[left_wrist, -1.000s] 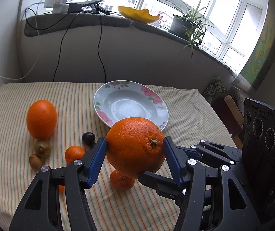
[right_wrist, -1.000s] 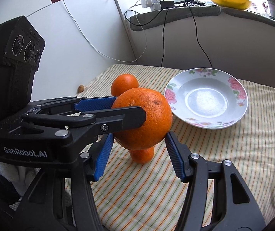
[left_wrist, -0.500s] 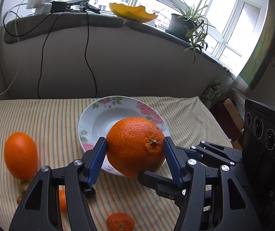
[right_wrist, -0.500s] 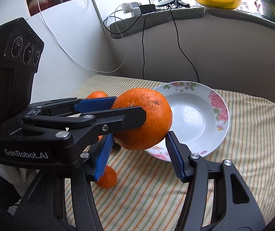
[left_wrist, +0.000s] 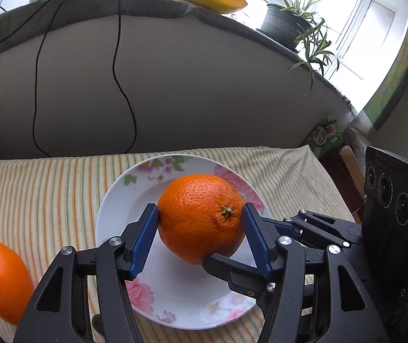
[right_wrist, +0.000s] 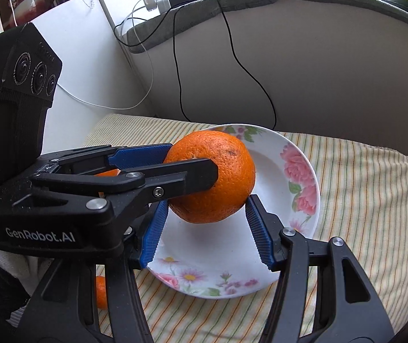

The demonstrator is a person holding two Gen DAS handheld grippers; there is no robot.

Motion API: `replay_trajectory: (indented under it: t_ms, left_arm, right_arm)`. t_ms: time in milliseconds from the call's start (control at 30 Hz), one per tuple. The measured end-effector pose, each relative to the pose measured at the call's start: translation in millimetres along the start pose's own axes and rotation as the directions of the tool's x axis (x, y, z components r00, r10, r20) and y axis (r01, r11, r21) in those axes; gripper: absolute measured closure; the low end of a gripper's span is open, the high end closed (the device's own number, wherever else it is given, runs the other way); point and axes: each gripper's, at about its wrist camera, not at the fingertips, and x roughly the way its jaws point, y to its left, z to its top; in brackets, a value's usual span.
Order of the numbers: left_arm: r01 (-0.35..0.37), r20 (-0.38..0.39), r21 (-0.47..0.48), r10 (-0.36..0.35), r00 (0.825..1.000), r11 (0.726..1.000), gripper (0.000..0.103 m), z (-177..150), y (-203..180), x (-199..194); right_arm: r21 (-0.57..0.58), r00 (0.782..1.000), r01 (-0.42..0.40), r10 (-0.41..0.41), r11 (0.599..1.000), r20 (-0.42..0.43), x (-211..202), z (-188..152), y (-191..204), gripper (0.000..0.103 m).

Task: Organize fruits
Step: 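Carry the large orange with the left gripper and lower it onto the white floral plate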

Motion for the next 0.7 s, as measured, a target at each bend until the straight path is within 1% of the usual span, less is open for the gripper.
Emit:
replay_trajectory:
  t_ms: [333,367,400,700]
  left_arm:
    - [-0.010,-0.029,0.009,0.010,1.000,1.000,0.044,2,4,9]
    - [-0.010,-0.032,0.011,0.011,0.999,1.000,0.046,3,3,11]
    - [-0.015,-0.037,0.017,0.016,0.999,1.000,0.046,4,1,13]
    - [-0.023,-0.044,0.027,0.024,0.999,0.999,0.046,7,-3,16]
  right_arm:
    - [-0.013,0.999,0.023,-0.023,1.000,-0.022,15,4,-3,0.044]
    - [-0.012,0.999,0.024,-0.024,1.000,-0.026,15,3,-3,0.044]
    - [-0.013,0.999,0.027,-0.028,1.000,-0.027,16,3,-3,0.044]
    - [-0.031,0.999,0.042,-0.042,0.999,-0.020,18,5,-1,0.044]
